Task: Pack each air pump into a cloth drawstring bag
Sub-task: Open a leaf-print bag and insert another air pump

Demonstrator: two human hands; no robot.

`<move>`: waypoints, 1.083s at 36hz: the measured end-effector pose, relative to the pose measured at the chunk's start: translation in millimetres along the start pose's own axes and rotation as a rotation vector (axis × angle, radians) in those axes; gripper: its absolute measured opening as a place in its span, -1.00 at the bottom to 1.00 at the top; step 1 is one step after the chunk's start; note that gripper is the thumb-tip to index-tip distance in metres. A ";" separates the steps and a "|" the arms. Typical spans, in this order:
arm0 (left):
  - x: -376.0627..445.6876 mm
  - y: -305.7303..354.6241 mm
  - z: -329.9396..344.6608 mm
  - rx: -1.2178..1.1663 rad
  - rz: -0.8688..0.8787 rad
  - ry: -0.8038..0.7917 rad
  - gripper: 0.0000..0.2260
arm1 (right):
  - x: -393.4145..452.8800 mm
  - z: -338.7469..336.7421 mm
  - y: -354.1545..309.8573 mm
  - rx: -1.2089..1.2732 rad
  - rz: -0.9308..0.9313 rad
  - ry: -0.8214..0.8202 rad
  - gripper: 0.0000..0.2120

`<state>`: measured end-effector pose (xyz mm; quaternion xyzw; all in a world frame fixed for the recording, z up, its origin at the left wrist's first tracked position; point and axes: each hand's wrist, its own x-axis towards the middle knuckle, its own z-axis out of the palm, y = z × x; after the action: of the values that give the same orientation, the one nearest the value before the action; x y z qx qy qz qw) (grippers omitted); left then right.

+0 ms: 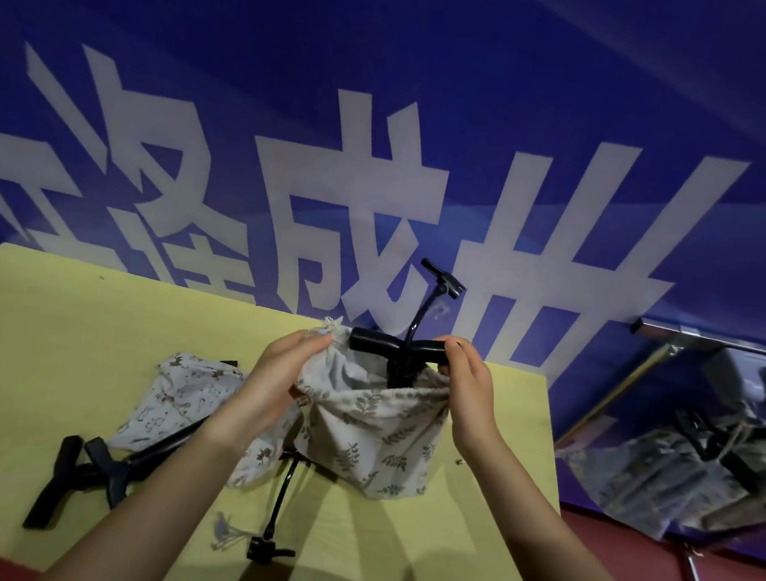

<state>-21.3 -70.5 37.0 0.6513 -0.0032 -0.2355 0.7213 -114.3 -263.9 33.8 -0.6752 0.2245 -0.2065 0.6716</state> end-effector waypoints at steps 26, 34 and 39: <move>-22.1 28.2 22.7 0.244 0.465 -0.029 -0.69 | -5.8 8.0 -3.1 -0.084 -0.014 -0.161 -0.75; -15.3 13.5 11.3 0.842 0.739 -0.042 -0.71 | -8.5 13.3 -1.5 -0.086 -0.036 -0.234 -0.75; -7.8 -0.4 4.6 0.833 0.526 -0.104 -0.78 | -8.2 9.2 3.8 -0.064 -0.010 -0.303 -0.82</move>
<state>-29.8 -72.2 39.7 0.8487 -0.2973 -0.0562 0.4337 -115.6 -251.7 30.2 -0.7208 0.1235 -0.0984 0.6749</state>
